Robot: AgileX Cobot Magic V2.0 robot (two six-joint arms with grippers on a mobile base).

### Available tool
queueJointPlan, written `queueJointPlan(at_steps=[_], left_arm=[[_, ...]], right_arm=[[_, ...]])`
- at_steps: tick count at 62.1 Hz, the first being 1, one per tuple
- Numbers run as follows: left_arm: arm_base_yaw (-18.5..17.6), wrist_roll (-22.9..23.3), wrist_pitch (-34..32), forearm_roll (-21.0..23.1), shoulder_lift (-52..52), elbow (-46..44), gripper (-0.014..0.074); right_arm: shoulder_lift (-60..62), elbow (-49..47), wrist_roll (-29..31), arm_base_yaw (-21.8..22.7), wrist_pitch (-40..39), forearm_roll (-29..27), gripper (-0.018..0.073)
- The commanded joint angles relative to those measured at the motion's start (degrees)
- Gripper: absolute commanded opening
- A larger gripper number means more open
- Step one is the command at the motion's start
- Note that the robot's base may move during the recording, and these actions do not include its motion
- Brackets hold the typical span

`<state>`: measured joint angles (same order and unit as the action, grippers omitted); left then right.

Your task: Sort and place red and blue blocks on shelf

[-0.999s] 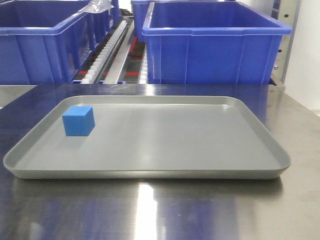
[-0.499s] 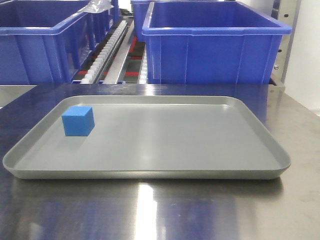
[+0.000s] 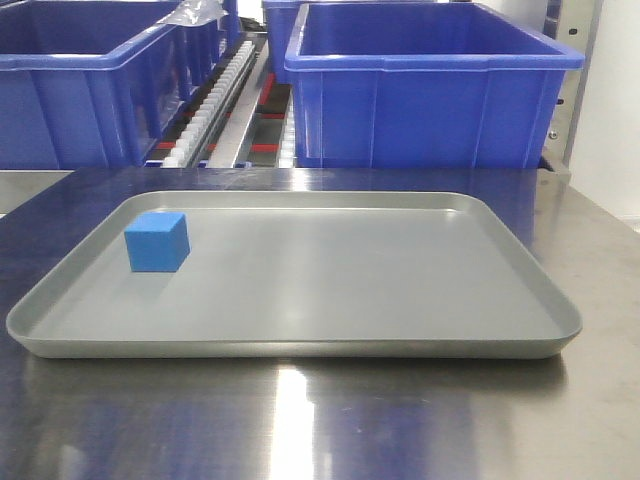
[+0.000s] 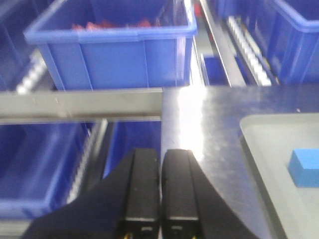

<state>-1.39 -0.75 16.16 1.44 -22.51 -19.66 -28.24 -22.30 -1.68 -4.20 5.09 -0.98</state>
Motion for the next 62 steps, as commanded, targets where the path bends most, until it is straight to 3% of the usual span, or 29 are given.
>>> queueJointPlan(at_steps=[1, 21, 33, 48, 57, 62], left_arm=[[-0.2, 0.7, 1.9, 0.9, -4.9, -5.5, 0.0125], [-0.2, 0.7, 18.3, 0.9, -22.0, -14.5, 0.0125], [-4.4, 0.7, 26.9, 0.9, -29.8, -20.6, 0.0125], [-12.0, 13.8, 29.3, 0.9, -41.3, -29.4, 0.0125], [-15.0, 18.4, 30.0, 0.4, -48.8, -34.8, 0.0125], [-17.3, 18.6, 30.0, -0.5, -52.8, -37.7, 0.0125]], right_arm=[[0.0, -1.7, 0.4, 0.4, -4.6, 0.5, 0.0052], [0.0, -1.7, 0.4, 0.4, -4.6, 0.5, 0.0052], [0.0, -1.7, 0.4, 0.4, -4.6, 0.5, 0.0052], [0.0, -1.7, 0.4, 0.4, -4.6, 0.5, 0.0052], [0.0, -1.7, 0.4, 0.4, -4.6, 0.5, 0.0052], [0.0, -1.7, 0.4, 0.4, -4.6, 0.5, 0.0052]])
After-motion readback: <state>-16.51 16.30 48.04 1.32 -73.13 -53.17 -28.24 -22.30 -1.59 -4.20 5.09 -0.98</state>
